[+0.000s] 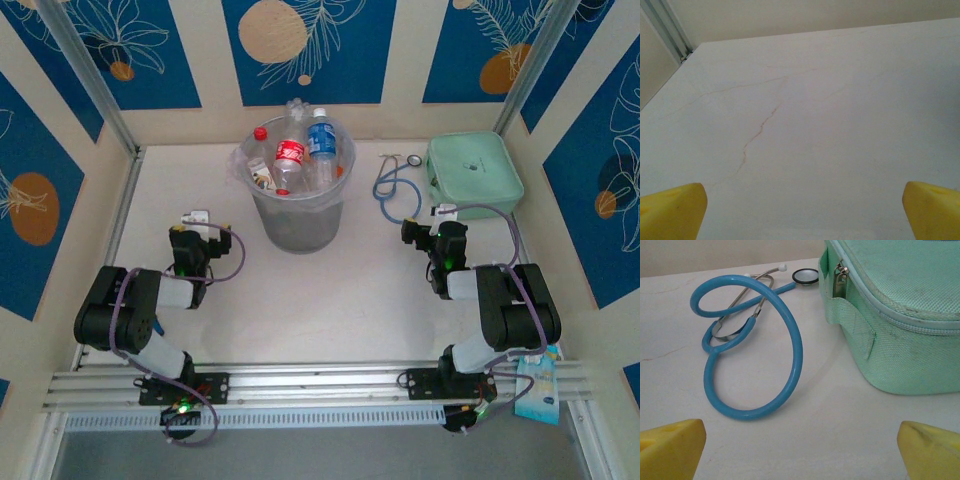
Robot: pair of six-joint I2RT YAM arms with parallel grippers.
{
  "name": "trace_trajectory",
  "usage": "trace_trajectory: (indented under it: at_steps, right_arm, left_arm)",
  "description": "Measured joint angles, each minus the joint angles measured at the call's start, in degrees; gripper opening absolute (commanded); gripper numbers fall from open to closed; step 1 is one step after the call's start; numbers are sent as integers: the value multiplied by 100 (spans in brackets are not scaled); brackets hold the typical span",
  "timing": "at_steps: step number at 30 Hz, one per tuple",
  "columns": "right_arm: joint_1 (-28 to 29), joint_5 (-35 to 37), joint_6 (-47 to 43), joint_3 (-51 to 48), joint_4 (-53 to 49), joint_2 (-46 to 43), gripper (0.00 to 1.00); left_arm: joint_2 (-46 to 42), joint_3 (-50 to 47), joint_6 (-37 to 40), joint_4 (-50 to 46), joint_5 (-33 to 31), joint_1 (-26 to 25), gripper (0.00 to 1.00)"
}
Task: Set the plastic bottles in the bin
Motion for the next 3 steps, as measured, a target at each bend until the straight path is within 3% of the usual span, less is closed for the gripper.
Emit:
trace_trajectory:
  at_steps: [3]
  right_arm:
    - [0,0,0,0,0,0,99]
  left_arm:
    - [0,0,0,0,-2,0,100]
